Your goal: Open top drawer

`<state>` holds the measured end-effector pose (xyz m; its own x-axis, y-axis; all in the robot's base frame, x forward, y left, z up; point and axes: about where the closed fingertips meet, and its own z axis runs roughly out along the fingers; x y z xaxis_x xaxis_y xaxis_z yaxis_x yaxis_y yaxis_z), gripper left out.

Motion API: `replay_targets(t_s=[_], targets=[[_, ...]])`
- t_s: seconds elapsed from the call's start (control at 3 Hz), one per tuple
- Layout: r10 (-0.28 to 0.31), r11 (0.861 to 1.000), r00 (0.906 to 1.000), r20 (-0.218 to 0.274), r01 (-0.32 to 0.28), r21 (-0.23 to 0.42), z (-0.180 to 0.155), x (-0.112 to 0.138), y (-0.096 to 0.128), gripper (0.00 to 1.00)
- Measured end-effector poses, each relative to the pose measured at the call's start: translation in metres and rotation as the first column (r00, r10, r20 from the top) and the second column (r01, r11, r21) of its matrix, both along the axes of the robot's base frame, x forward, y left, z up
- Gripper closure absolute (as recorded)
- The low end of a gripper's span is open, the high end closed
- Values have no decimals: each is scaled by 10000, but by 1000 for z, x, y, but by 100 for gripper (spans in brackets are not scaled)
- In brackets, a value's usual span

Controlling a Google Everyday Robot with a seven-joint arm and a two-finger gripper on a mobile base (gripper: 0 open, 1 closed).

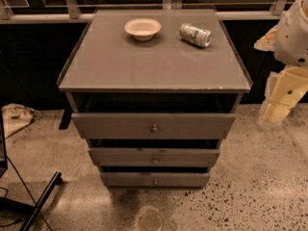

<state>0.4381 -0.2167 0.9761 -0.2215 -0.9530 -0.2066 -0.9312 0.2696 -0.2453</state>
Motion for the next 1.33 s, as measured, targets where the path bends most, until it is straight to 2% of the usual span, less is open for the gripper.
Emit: replay_targets(t_s=[0.33,0.67,1.0,1.33], targets=[[0,10000,10000,1,0,0,0,0,0,0],[-728,9973,9965,414,723,121,-2,-5,-6,0],[-2466,9651,9672,608,2394,1057,-25,-25,-8,0],[-4276,8885,9036,266,4147,1966,-73,-38,2,0]])
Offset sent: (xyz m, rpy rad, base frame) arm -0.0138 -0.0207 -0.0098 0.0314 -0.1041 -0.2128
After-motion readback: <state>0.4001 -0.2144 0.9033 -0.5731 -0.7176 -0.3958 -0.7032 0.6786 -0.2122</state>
